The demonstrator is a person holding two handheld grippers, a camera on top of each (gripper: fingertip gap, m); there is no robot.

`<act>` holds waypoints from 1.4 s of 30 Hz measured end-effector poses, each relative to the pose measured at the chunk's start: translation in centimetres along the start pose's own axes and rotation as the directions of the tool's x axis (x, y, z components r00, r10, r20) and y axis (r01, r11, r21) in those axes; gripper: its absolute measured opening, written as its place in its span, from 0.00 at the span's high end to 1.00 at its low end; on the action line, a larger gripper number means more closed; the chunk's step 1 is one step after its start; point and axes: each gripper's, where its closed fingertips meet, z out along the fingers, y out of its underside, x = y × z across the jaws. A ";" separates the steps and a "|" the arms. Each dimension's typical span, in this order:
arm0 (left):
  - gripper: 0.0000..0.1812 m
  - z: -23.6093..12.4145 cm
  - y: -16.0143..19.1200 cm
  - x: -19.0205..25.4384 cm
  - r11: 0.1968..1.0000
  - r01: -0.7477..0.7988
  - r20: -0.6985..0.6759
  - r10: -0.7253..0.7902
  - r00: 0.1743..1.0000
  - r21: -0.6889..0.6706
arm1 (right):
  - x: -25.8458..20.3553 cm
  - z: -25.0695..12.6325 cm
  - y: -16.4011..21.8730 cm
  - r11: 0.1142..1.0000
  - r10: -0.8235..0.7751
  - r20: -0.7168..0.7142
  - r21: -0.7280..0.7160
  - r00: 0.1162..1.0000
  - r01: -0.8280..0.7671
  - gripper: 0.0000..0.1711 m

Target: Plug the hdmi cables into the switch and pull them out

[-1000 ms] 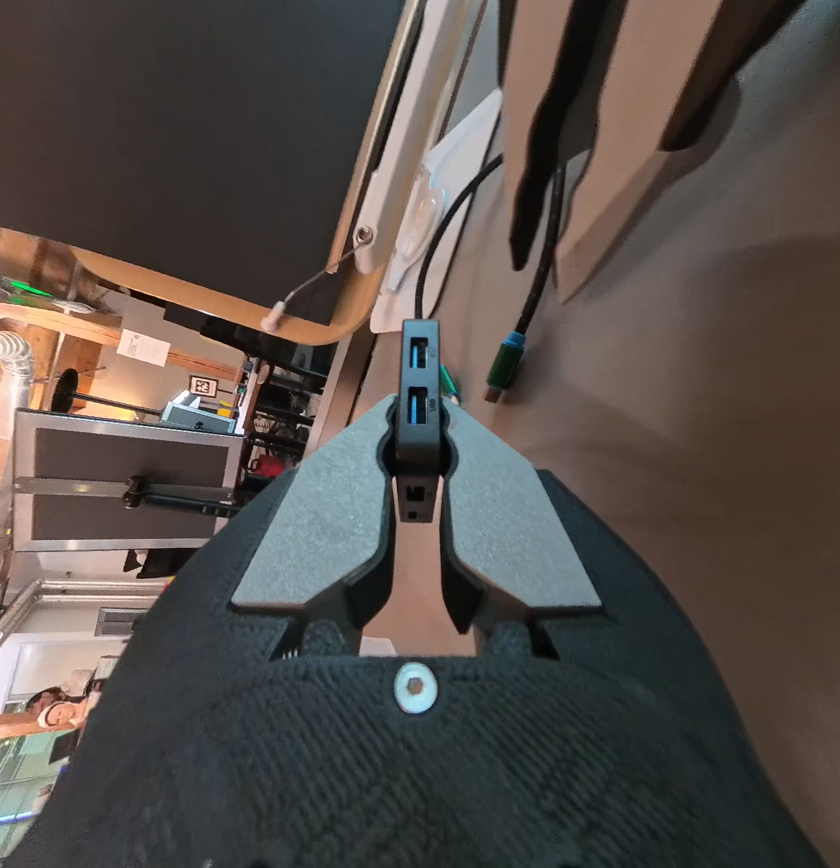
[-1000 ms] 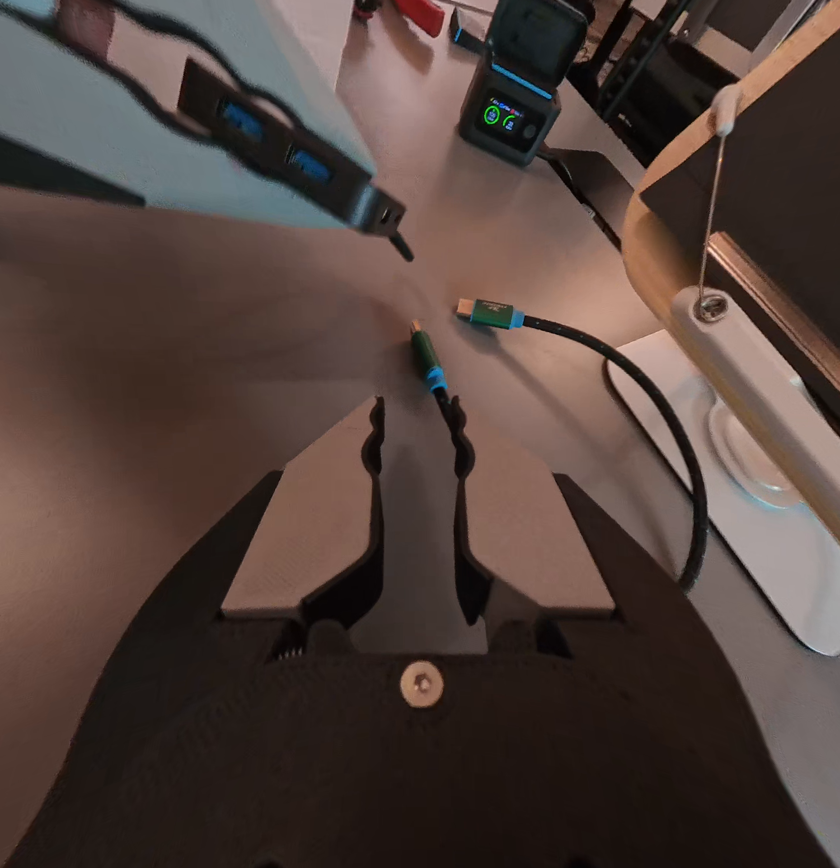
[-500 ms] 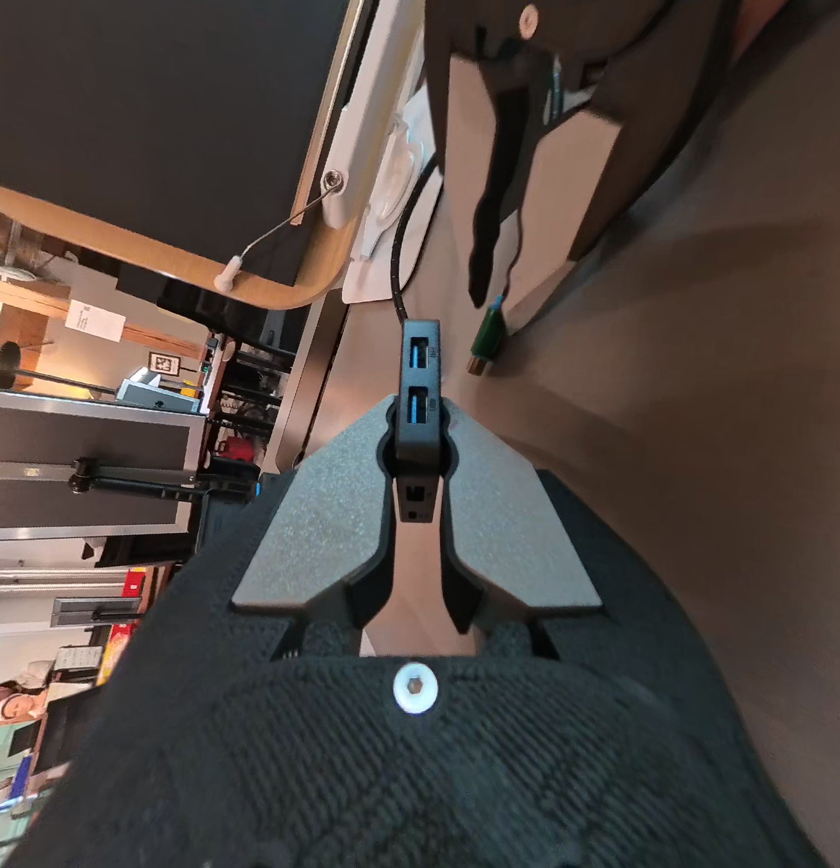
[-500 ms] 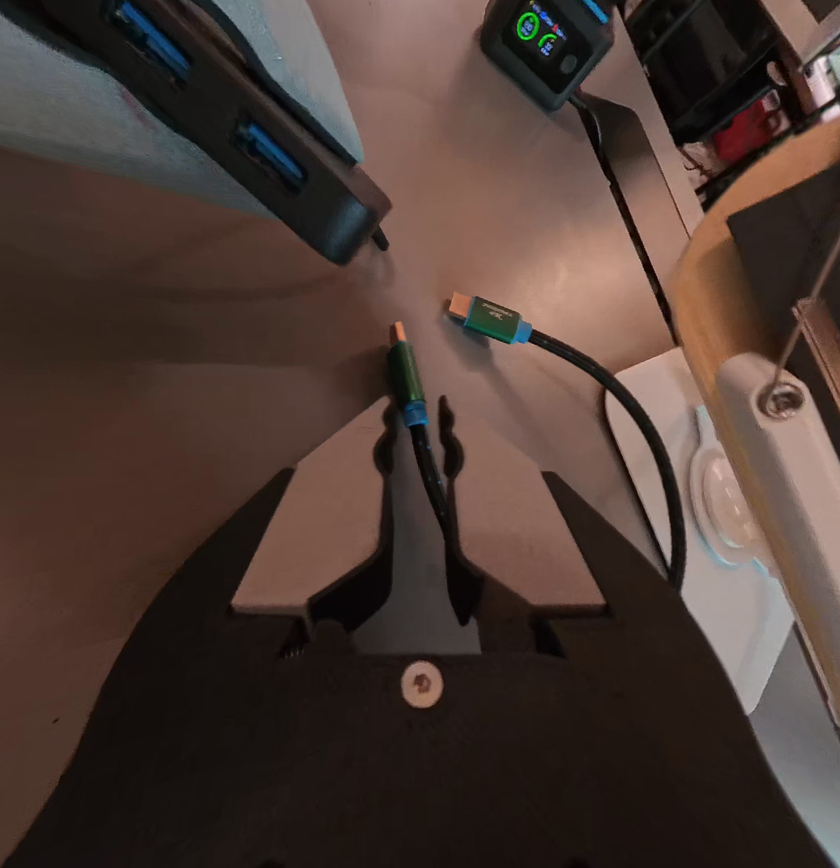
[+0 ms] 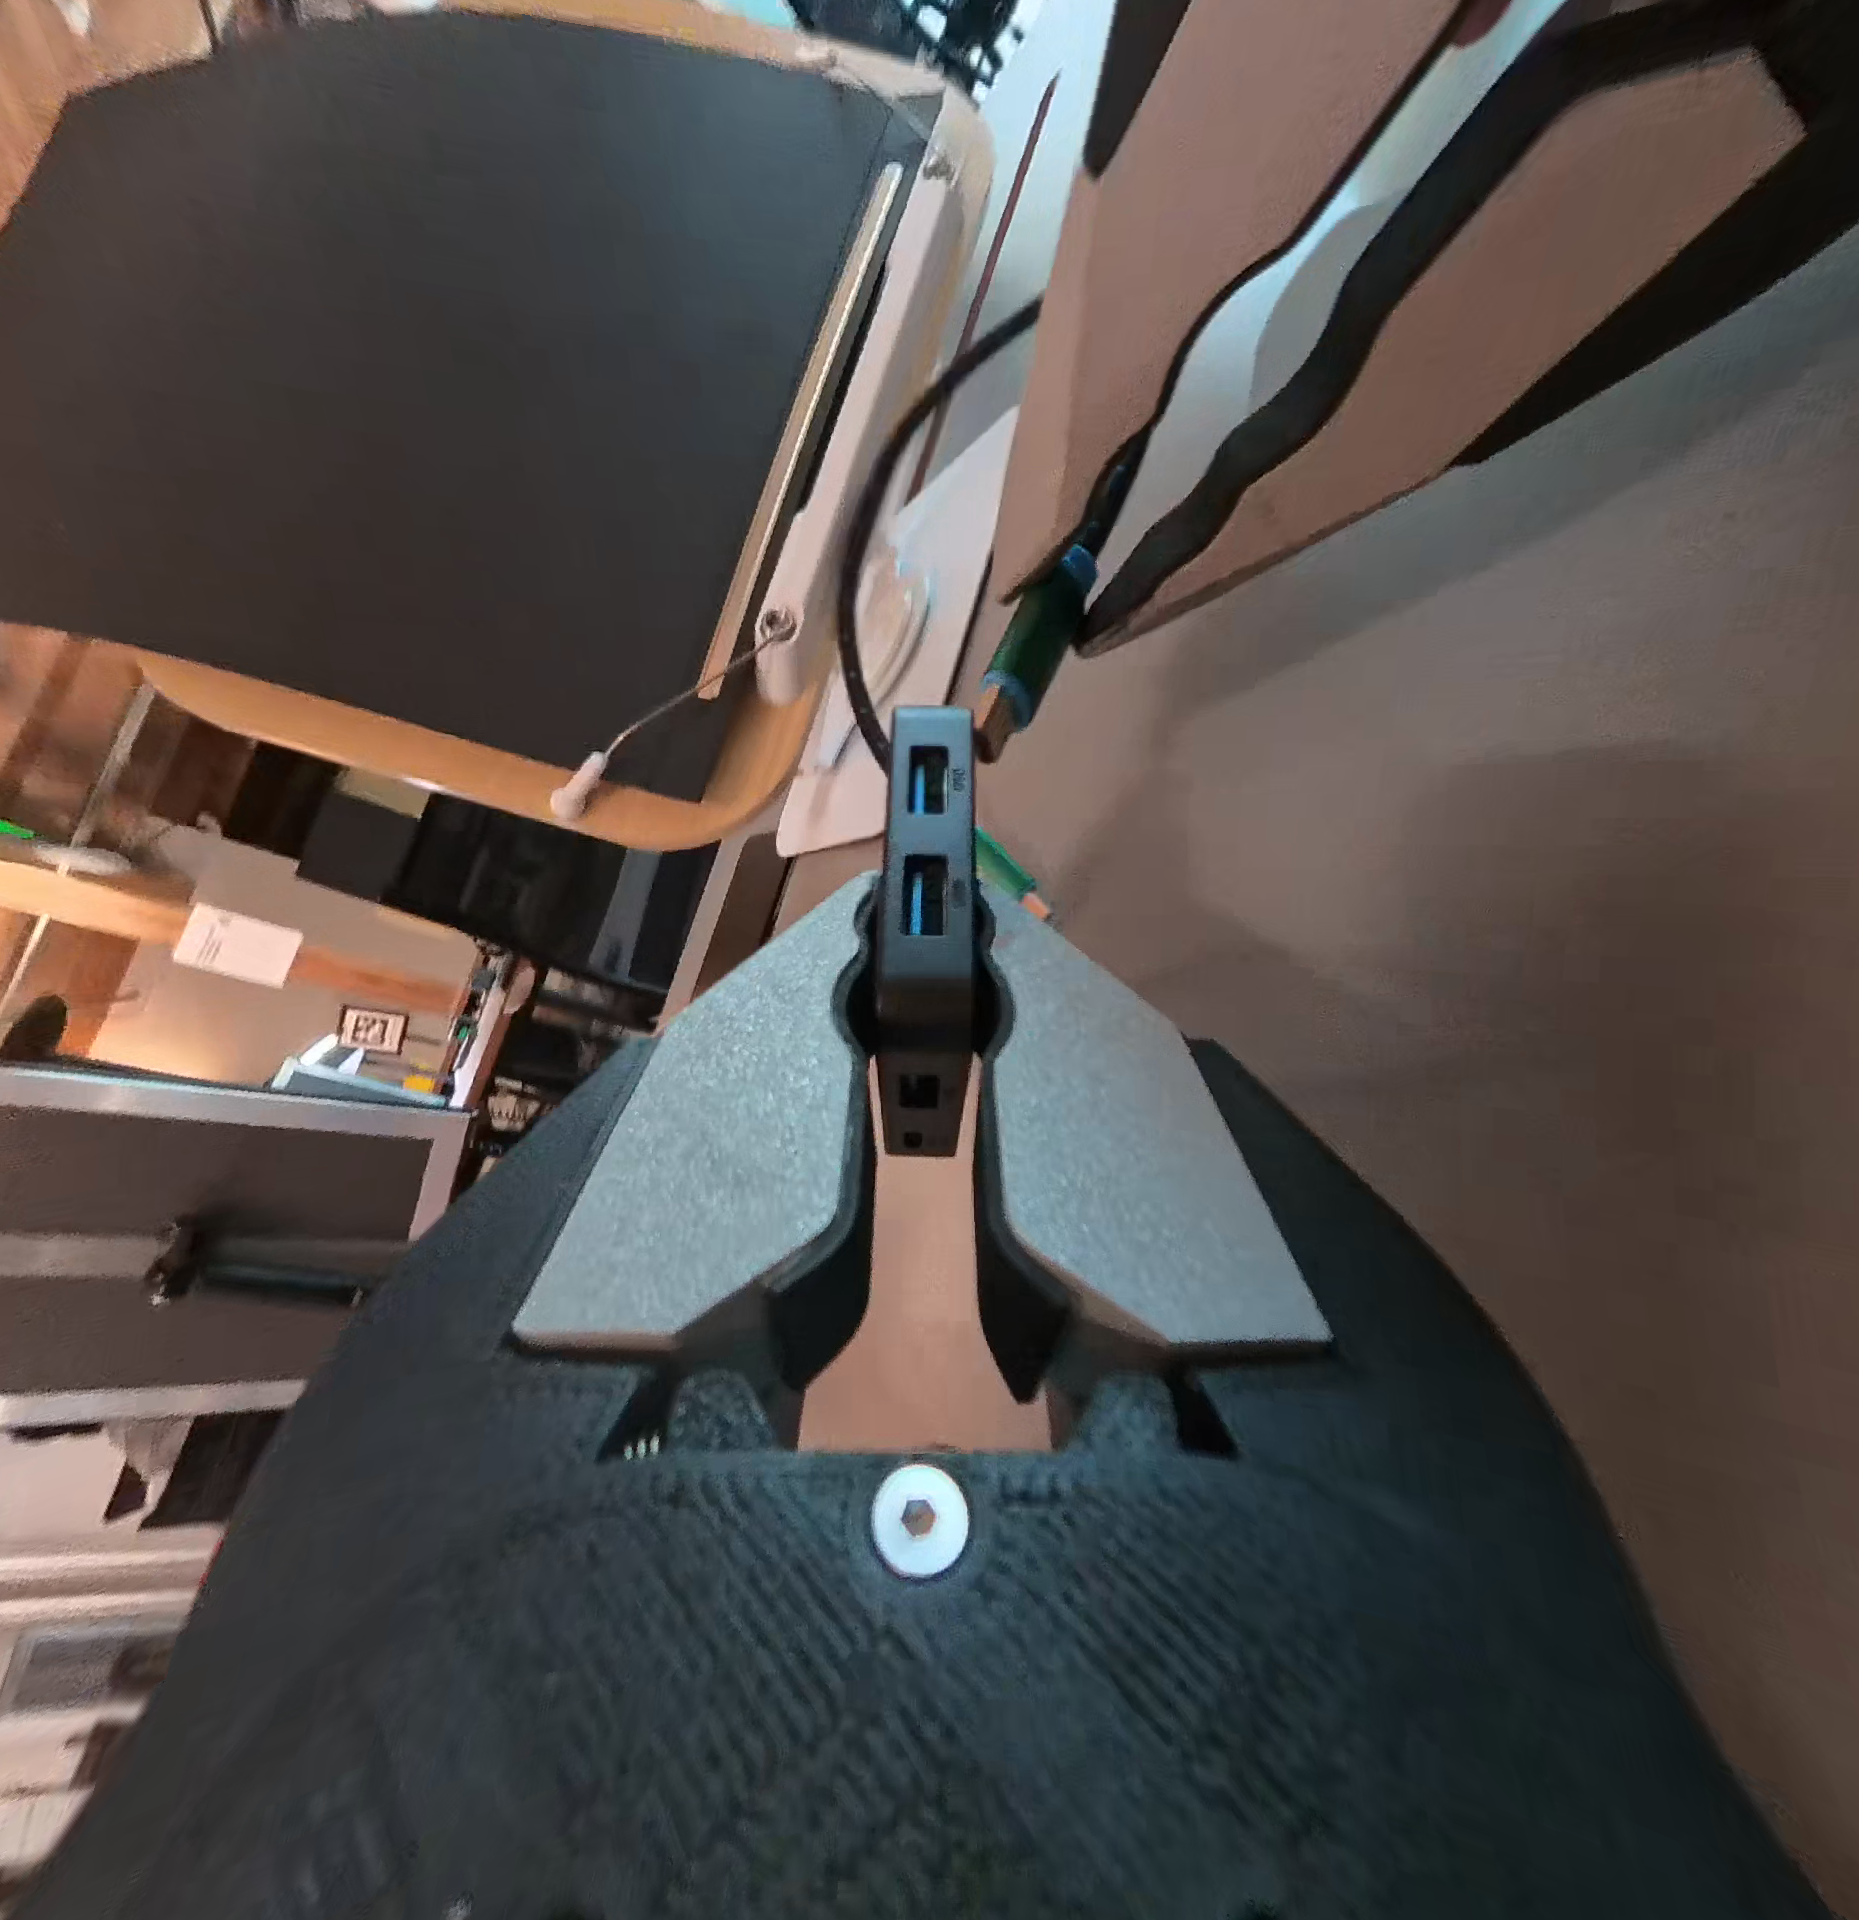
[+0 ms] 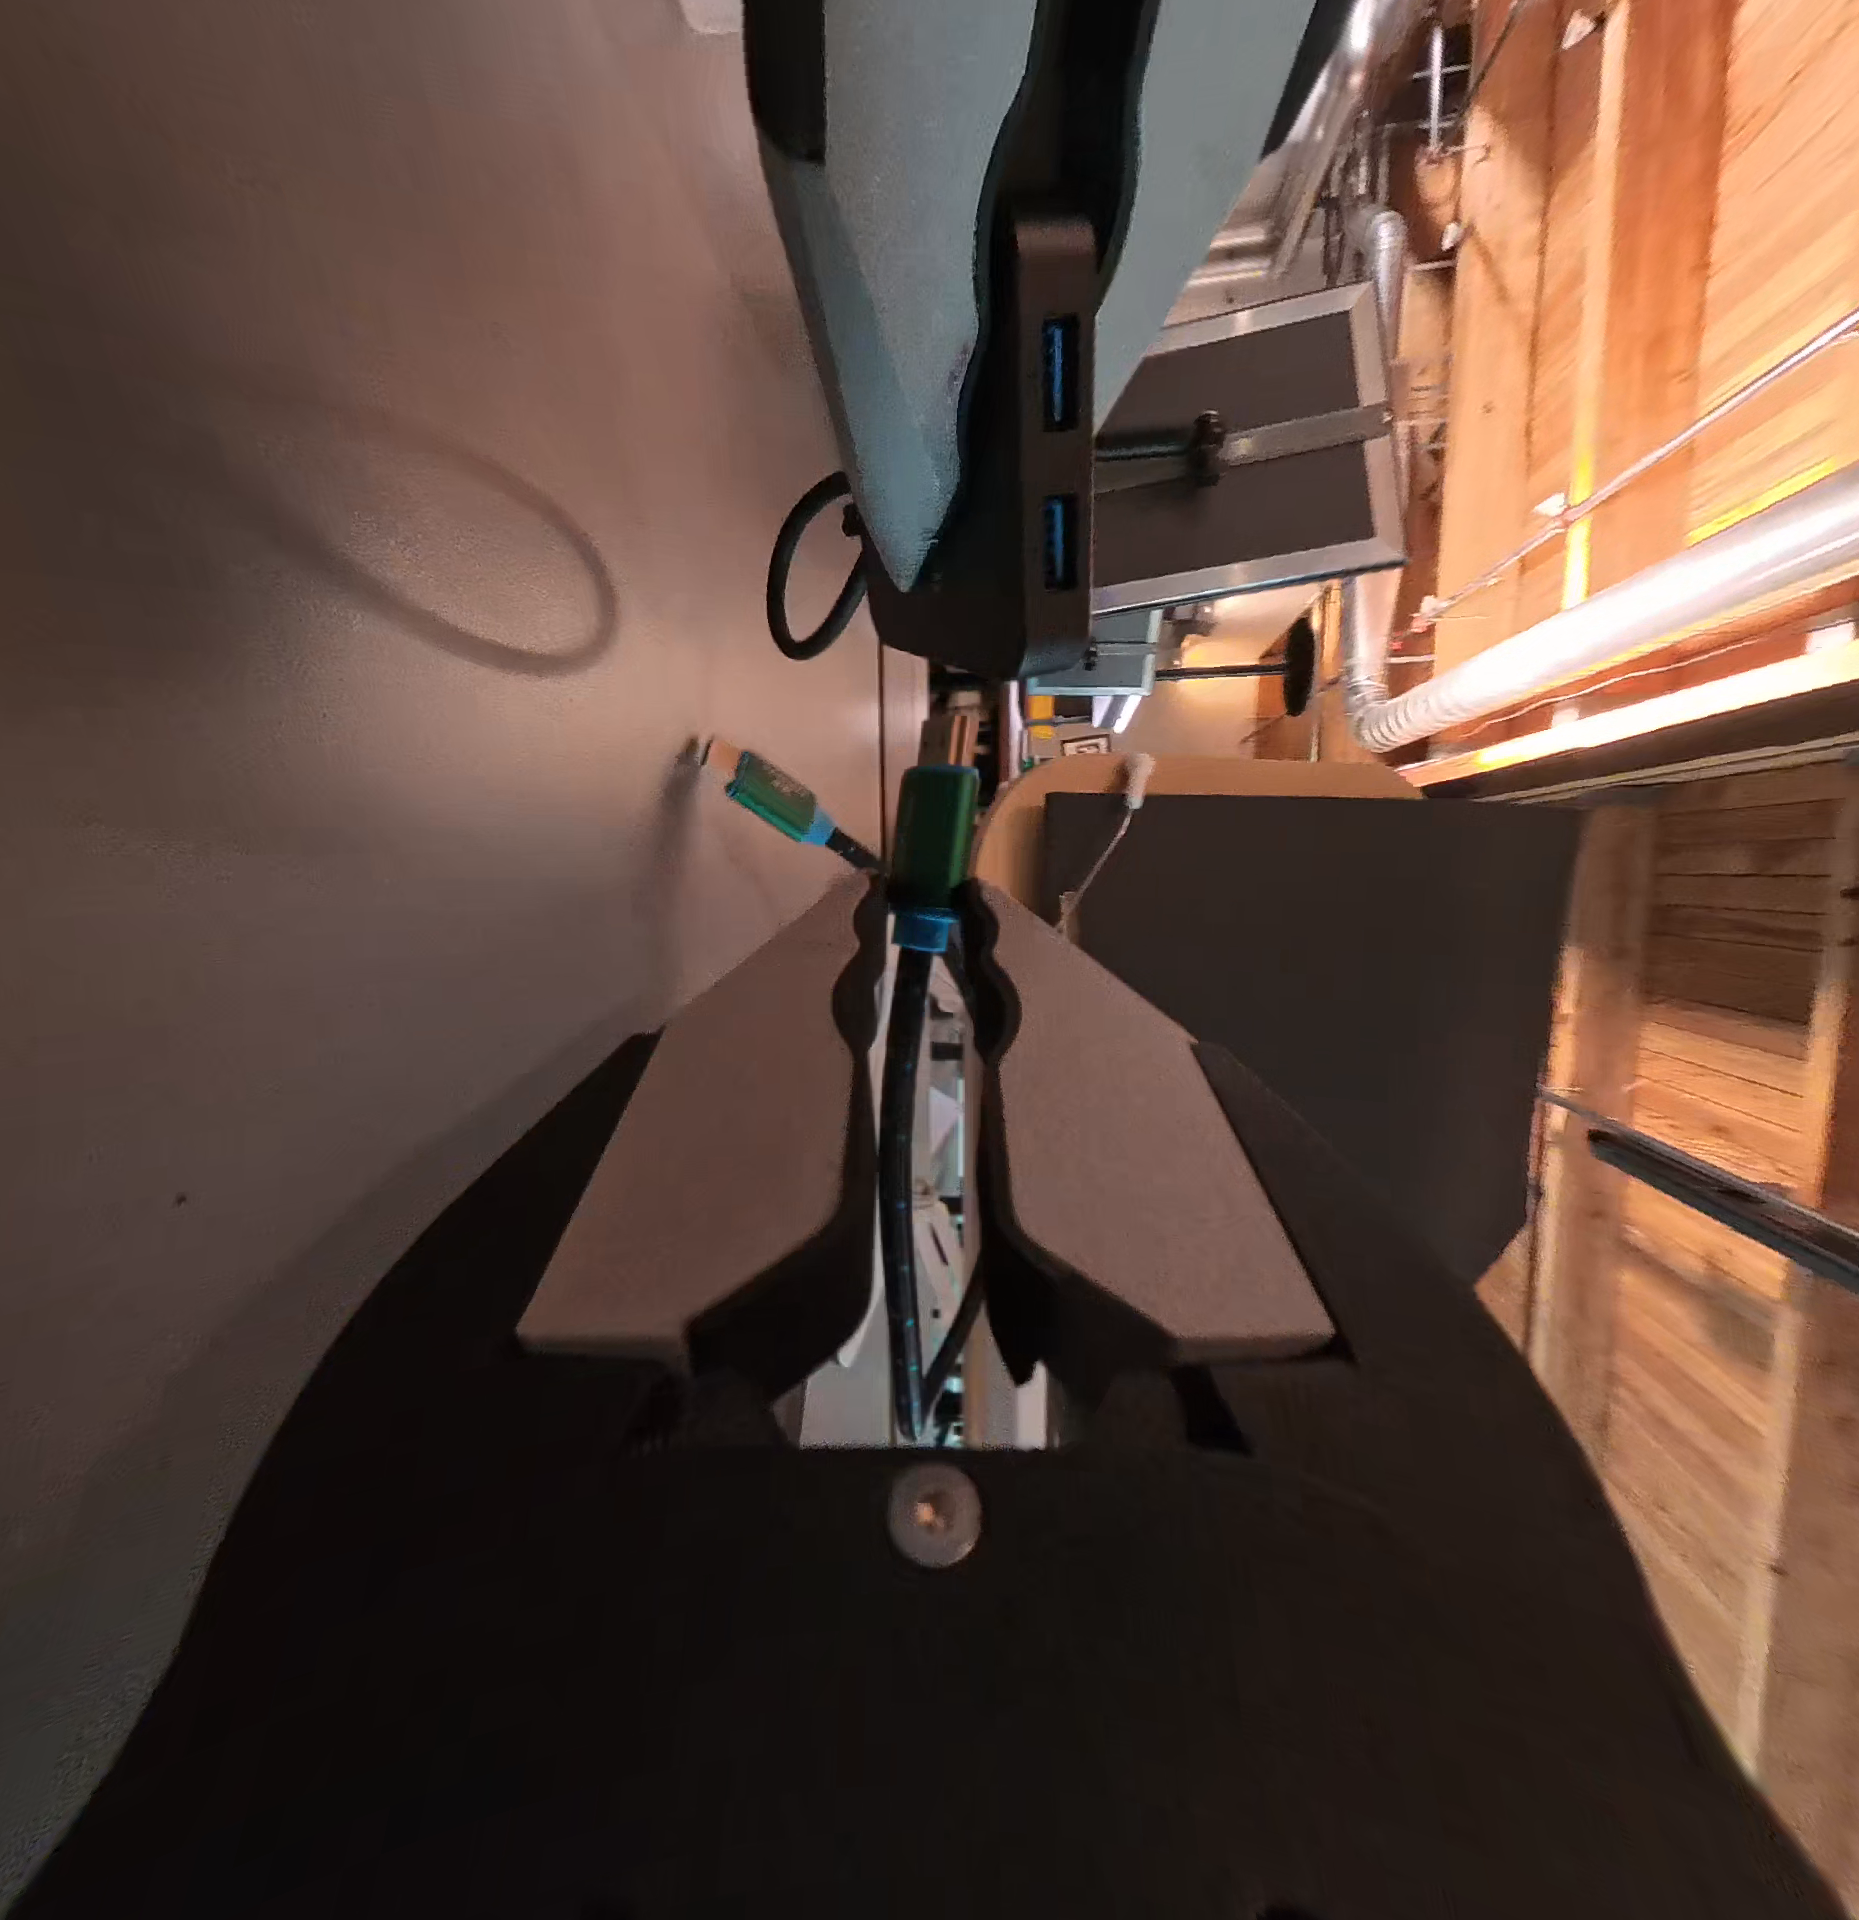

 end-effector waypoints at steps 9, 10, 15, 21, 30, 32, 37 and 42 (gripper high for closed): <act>0.94 -2.2 -3.2 0.6 0.984 0.027 -0.100 -0.009 0.995 0.179 | 0.9 -3.1 -1.1 0.998 -0.051 -0.049 0.030 0.998 0.052 0.94; 0.94 -2.5 -3.8 0.7 0.979 0.032 -0.110 -0.010 0.994 0.202 | 1.1 -3.4 -1.2 0.998 -0.044 -0.051 0.038 0.998 0.046 0.94; 0.94 -2.8 -4.8 1.3 0.978 0.007 -0.137 0.023 0.990 0.209 | 2.6 -4.9 -1.4 0.997 -0.002 -0.069 0.073 0.998 0.007 0.94; 0.94 -3.5 -6.0 1.0 0.966 0.048 -0.144 -0.011 0.990 0.253 | 2.9 -5.7 -1.8 0.993 -0.005 -0.055 0.118 0.998 0.012 0.94; 0.94 -4.1 -6.1 1.3 0.963 0.085 -0.195 -0.034 0.980 0.256 | 3.8 -7.6 -3.2 0.973 -0.023 -0.068 0.227 0.997 0.038 0.94; 0.94 -4.1 -6.2 1.6 0.962 0.080 -0.206 -0.026 0.978 0.262 | 3.6 -7.7 -3.2 0.967 -0.013 -0.043 0.254 0.999 0.024 0.94; 0.94 -5.2 -7.4 0.9 0.940 0.098 -0.195 -0.034 0.980 0.326 | 3.5 -8.8 -3.9 0.921 0.083 0.083 0.374 0.993 -0.108 0.94; 0.94 -5.4 -7.9 1.3 0.937 0.089 -0.213 -0.016 0.977 0.337 | 3.9 -9.2 -3.7 0.905 0.120 0.123 0.395 0.985 -0.159 0.94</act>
